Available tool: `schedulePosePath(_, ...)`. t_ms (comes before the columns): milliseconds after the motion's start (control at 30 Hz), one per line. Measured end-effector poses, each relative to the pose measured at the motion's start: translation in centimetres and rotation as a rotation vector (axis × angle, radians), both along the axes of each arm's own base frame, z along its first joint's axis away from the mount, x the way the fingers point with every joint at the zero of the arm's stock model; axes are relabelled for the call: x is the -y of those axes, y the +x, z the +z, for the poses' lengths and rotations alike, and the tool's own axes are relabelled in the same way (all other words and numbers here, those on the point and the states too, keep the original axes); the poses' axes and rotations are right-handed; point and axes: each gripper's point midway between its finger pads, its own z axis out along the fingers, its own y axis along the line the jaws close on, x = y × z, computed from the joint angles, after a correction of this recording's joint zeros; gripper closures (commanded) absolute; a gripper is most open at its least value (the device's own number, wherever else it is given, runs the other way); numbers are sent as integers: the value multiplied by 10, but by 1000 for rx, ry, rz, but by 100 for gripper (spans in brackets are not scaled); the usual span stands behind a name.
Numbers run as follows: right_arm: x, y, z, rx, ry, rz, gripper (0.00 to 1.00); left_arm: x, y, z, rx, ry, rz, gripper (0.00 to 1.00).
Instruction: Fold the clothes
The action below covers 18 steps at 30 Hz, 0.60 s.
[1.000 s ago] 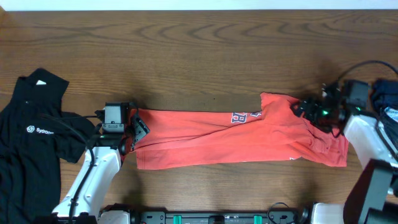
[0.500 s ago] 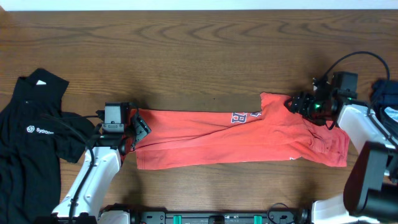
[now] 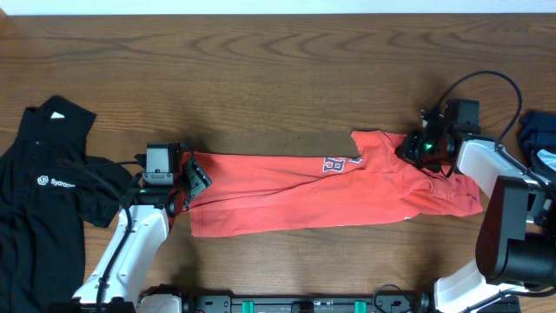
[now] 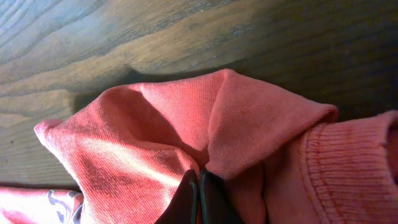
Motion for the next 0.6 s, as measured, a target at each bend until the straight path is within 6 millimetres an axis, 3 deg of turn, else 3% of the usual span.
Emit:
schedulePosePath(200,9,-1,2,-18,4,-30,99,0,0,0,0,0,0,22)
schedulePosePath(600,64,-13,0,-62,19,-186,99,0,0,0,0,0,0,21)
